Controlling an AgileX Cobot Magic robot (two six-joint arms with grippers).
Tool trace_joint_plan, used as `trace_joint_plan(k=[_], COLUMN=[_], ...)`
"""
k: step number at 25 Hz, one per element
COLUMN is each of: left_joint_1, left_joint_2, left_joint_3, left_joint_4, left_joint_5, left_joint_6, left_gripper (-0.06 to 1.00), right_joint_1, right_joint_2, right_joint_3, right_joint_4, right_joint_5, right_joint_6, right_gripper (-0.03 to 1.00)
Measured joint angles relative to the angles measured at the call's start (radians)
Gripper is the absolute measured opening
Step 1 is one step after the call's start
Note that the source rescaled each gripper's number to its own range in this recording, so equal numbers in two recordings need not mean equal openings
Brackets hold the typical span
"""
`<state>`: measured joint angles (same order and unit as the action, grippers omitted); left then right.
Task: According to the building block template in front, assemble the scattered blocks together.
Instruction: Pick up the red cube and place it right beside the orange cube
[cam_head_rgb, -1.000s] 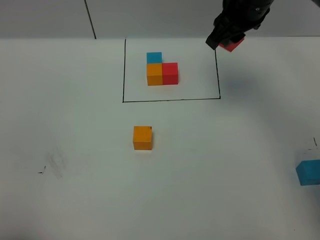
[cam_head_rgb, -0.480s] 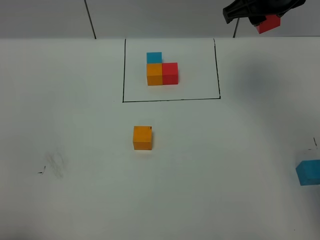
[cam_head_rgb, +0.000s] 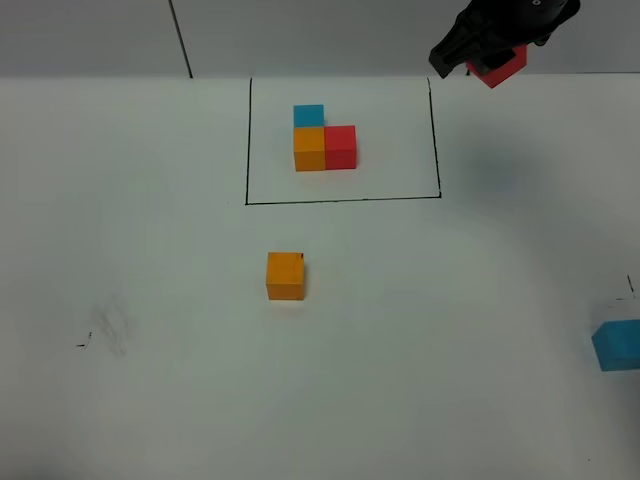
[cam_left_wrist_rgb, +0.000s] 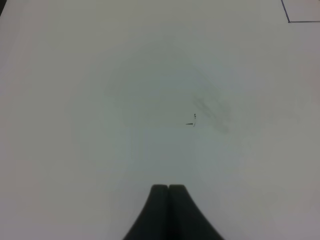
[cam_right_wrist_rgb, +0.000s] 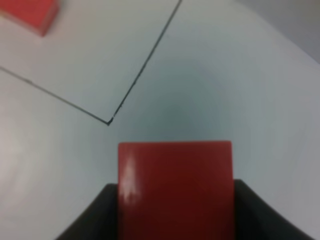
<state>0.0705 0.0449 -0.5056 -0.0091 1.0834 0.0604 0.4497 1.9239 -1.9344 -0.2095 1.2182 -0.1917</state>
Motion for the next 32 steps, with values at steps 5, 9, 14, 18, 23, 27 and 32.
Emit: trace_joint_plan(k=[5, 9, 14, 18, 23, 27, 32], left_joint_1=[0.000, 0.000, 0.000, 0.000, 0.000, 0.000, 0.000], left_joint_2=[0.000, 0.000, 0.000, 0.000, 0.000, 0.000, 0.000], left_joint_3=[0.000, 0.000, 0.000, 0.000, 0.000, 0.000, 0.000], left_joint_4=[0.000, 0.000, 0.000, 0.000, 0.000, 0.000, 0.000], left_joint_5=[0.000, 0.000, 0.000, 0.000, 0.000, 0.000, 0.000], left_joint_6=[0.000, 0.000, 0.000, 0.000, 0.000, 0.000, 0.000], left_gripper=[0.00, 0.00, 0.00, 0.00, 0.00, 0.00, 0.00], right_joint_1=[0.003, 0.004, 0.006, 0.013, 0.024, 0.066, 0.109], right_joint_2=[0.003, 0.018, 0.071, 0.083, 0.083, 0.083, 0.084], right_joint_3=[0.002, 0.007, 0.020, 0.074, 0.153, 0.206, 0.252], right_joint_4=[0.173, 0.241, 0.259, 0.299, 0.359, 0.372, 0.379], right_joint_5=[0.002, 0.003, 0.000, 0.000, -0.001, -0.023, -0.077], right_joint_6=[-0.423, -0.612, -0.658, -0.687, -0.703, -0.709, -0.687], right_gripper=[0.43, 0.43, 0.43, 0.43, 0.43, 0.43, 0.43])
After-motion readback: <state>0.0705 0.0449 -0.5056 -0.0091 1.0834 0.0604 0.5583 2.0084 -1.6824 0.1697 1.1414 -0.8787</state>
